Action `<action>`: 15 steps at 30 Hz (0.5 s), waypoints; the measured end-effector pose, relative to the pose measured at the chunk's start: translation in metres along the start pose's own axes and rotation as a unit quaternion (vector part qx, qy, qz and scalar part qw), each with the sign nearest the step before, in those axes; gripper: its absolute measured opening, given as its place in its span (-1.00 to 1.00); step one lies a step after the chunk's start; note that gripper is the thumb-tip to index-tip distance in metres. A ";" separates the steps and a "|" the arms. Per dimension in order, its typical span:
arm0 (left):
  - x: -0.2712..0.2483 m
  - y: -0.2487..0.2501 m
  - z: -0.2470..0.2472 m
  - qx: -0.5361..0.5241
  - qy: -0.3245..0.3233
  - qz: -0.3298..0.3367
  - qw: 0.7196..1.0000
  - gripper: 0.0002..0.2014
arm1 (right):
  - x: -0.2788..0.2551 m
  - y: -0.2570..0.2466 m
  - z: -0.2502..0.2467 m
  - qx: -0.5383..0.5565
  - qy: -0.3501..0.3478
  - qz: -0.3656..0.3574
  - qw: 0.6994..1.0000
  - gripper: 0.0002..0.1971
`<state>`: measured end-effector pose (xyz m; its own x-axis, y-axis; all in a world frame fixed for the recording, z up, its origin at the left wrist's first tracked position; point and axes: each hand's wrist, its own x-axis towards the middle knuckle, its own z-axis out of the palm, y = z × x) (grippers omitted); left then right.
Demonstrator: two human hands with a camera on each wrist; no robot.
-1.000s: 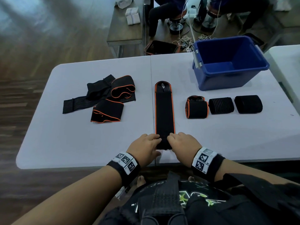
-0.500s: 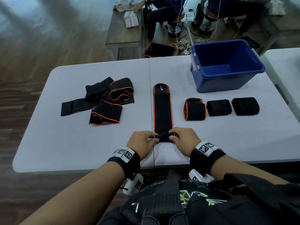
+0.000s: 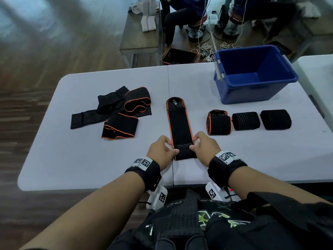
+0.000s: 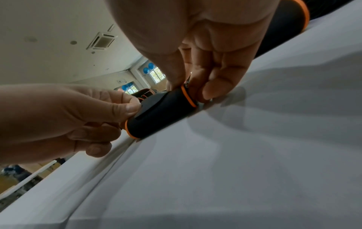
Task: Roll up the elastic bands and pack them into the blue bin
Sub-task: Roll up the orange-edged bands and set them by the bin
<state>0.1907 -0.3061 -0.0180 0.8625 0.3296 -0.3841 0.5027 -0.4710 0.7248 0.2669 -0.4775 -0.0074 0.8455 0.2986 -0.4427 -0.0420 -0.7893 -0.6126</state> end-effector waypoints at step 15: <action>-0.005 0.000 0.002 0.086 -0.003 0.058 0.995 -0.90 | -0.008 0.003 0.004 -0.018 -0.009 -0.036 0.999 -0.97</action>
<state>0.1866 -0.3094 -0.0172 0.9154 0.2608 -0.3068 0.4018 -0.6392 0.6557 0.2576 -0.4806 -0.0082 0.8359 0.3643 -0.4105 0.0376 -0.7842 -0.6194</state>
